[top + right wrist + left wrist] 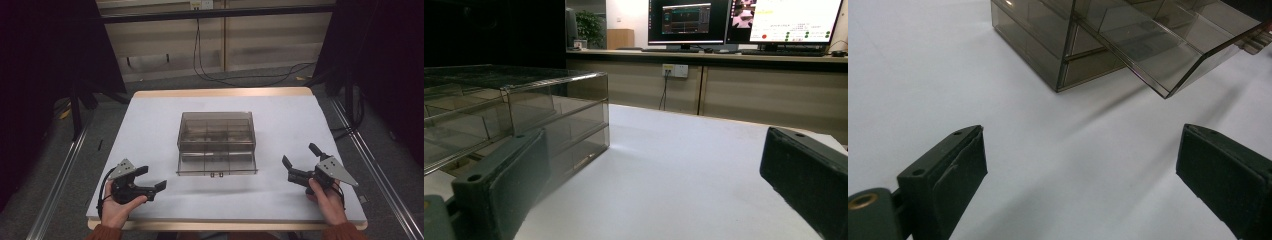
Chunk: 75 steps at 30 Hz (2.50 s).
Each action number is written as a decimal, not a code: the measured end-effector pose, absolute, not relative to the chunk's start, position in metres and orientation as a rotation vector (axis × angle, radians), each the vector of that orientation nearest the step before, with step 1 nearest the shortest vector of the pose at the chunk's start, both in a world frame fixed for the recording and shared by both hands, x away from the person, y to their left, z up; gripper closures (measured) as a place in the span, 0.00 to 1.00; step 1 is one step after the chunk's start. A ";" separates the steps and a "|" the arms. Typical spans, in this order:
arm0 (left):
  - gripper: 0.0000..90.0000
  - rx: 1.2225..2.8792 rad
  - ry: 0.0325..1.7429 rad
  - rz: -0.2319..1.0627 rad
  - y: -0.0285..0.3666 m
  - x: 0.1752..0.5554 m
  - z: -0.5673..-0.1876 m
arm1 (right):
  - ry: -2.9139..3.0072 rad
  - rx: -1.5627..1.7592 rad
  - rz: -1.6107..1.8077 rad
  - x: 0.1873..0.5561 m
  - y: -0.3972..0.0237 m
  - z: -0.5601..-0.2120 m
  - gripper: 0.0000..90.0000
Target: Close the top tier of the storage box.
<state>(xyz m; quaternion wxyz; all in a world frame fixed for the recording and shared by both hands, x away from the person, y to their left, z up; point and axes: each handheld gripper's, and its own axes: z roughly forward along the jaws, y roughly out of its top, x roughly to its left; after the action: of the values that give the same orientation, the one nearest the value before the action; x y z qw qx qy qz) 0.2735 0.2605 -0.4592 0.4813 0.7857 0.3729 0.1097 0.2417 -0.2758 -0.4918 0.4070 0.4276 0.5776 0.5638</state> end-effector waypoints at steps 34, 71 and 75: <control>0.35 1.986 0.739 0.193 0.244 0.264 -0.455 | 1.460 1.077 1.418 0.241 -0.275 -0.492 0.00; 0.92 2.081 0.498 0.060 0.193 0.258 -0.443 | 1.461 1.078 1.413 0.242 -0.275 -0.492 0.00; 0.95 2.103 0.469 0.054 0.184 0.260 -0.443 | 1.460 1.076 1.412 0.242 -0.275 -0.492 0.00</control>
<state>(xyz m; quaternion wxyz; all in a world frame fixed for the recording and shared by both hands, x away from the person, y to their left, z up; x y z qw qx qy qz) 0.2600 0.1845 -0.4428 0.4734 0.8594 0.1918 0.0222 0.2418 -0.2751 -0.4918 0.4090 0.4272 0.5797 0.5606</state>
